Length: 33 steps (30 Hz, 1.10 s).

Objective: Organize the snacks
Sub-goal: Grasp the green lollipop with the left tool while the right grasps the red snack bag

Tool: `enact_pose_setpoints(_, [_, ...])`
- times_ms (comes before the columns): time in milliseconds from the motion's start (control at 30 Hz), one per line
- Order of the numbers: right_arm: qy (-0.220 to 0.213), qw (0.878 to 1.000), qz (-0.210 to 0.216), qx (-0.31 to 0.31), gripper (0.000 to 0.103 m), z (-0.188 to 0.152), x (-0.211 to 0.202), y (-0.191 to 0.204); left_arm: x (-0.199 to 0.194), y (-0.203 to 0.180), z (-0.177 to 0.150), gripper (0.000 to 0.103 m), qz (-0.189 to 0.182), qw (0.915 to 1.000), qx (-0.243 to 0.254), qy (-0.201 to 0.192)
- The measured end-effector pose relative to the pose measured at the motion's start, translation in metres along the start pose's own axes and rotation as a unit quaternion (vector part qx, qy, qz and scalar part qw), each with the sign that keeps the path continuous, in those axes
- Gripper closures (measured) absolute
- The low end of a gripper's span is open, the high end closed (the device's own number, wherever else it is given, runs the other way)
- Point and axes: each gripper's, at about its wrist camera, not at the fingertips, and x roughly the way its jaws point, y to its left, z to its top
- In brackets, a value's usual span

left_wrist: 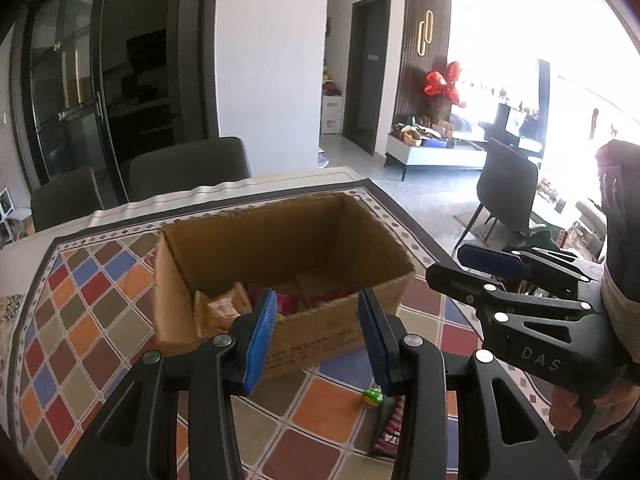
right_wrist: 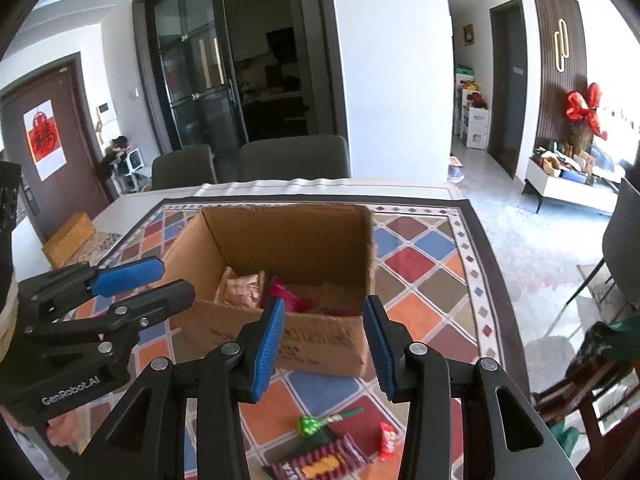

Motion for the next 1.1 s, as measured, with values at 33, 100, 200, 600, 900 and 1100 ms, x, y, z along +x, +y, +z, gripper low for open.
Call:
enact_pose_setpoints(33, [-0.001,1.0,-0.001,0.002,0.061,-0.003,-0.002,-0.002,0.001,-0.004,-0.002,0.061,-0.003,1.0,0.003,0.002])
enact_pose_setpoints(100, [-0.001,1.0,-0.001,0.008,0.061,-0.008,-0.005,-0.007,0.002,-0.01,-0.006,0.061,-0.007,1.0,0.004,0.004])
enact_pose_setpoints(200, [0.001,1.0,-0.003,0.015,0.061,-0.015,-0.007,-0.013,0.006,-0.016,-0.013,0.061,-0.018,0.9998,0.003,0.011])
enact_pose_setpoints(600, [0.035,0.998,-0.004,0.043,0.061,-0.053,0.008,-0.035,0.035,-0.036,-0.042,0.061,-0.044,0.9975,0.008,0.055])
enact_pose_setpoints(900, [0.076,0.995,-0.005,0.066,0.061,-0.084,0.031,-0.046,0.06,-0.047,-0.064,0.061,-0.057,0.9931,0.009,0.102])
enact_pose_setpoints(1100, [0.101,0.991,-0.01,0.082,0.061,-0.103,0.04,-0.052,0.077,-0.05,-0.079,0.061,-0.064,0.9892,0.006,0.132])
